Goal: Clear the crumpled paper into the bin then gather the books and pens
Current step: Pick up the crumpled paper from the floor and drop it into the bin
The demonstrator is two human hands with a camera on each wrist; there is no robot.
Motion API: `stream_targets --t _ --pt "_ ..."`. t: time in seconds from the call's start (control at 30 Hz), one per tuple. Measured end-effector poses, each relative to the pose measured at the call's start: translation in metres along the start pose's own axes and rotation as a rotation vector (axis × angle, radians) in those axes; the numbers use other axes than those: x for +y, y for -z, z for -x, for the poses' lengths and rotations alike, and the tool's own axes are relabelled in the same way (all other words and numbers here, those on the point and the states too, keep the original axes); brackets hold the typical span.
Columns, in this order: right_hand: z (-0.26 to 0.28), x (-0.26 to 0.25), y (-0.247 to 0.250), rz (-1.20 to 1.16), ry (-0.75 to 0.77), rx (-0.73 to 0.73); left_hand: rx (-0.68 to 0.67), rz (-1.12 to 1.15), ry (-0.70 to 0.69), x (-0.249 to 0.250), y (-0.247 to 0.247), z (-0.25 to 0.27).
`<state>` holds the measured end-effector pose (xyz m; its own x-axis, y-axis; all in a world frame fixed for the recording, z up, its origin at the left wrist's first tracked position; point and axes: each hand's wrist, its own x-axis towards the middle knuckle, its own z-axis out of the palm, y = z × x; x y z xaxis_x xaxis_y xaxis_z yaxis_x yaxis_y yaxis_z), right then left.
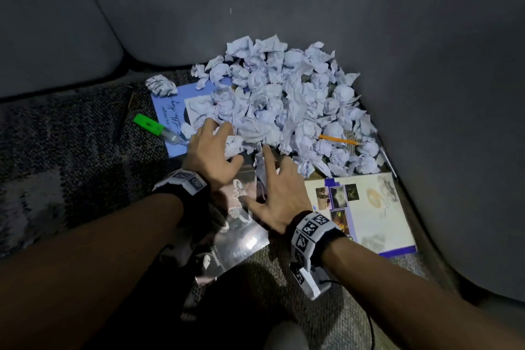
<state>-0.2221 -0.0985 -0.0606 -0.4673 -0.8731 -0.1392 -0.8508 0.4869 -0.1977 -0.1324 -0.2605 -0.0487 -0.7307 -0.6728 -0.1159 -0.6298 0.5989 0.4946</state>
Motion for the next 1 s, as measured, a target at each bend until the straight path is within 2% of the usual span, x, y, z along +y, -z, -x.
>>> stream_targets --t 0.1,0.17,0.2,0.3,0.37,0.43,0.5,0.57,0.63,0.7,0.73,0.8,0.87,0.93,1.0 --pt "-0.015 0.0 -0.007 0.096 -0.036 -0.013 0.073 -0.181 0.04 -0.014 0.006 -0.002" --pt "-0.02 -0.007 -0.012 0.122 -0.069 -0.04 0.113 -0.185 0.046 -0.027 -0.001 0.006" --pt "-0.021 -0.012 -0.014 0.107 -0.077 -0.058 0.109 -0.173 0.043 -0.031 -0.007 0.012" --pt "-0.022 -0.023 -0.016 0.027 -0.008 -0.127 -0.035 -0.203 0.12 -0.036 -0.021 0.025" --pt "-0.023 -0.024 -0.014 -0.045 0.041 -0.126 -0.039 -0.178 0.151 -0.037 -0.029 0.028" --pt "-0.026 -0.019 -0.009 -0.186 -0.009 -0.117 -0.004 -0.1 0.152 -0.038 -0.036 0.024" --pt "-0.03 -0.017 0.0 -0.291 -0.08 -0.032 0.028 -0.022 0.117 -0.041 -0.04 0.017" --pt "-0.043 -0.02 0.014 -0.32 -0.069 0.105 0.046 0.026 0.059 -0.043 -0.037 0.011" --pt "-0.065 -0.024 0.03 -0.278 -0.056 0.245 0.039 0.041 0.004 -0.041 -0.03 0.003" --pt "-0.093 -0.027 0.037 -0.144 -0.065 0.299 0.08 -0.003 -0.06 -0.037 -0.02 -0.009" --pt "-0.104 -0.027 0.034 -0.052 -0.077 0.297 0.11 -0.03 -0.085 -0.035 -0.014 -0.018" --pt "-0.115 -0.027 0.019 0.074 -0.112 0.231 0.113 -0.048 -0.039 -0.032 0.0 -0.038" --pt "-0.119 -0.025 -0.001 0.086 -0.124 0.168 0.077 -0.033 0.008 -0.03 0.009 -0.056" --pt "-0.12 -0.021 -0.012 0.073 -0.117 0.12 0.06 -0.017 -0.04 -0.031 0.012 -0.068" --pt "-0.122 -0.02 -0.015 0.072 -0.115 0.075 0.028 -0.115 -0.115 -0.036 0.009 -0.072"
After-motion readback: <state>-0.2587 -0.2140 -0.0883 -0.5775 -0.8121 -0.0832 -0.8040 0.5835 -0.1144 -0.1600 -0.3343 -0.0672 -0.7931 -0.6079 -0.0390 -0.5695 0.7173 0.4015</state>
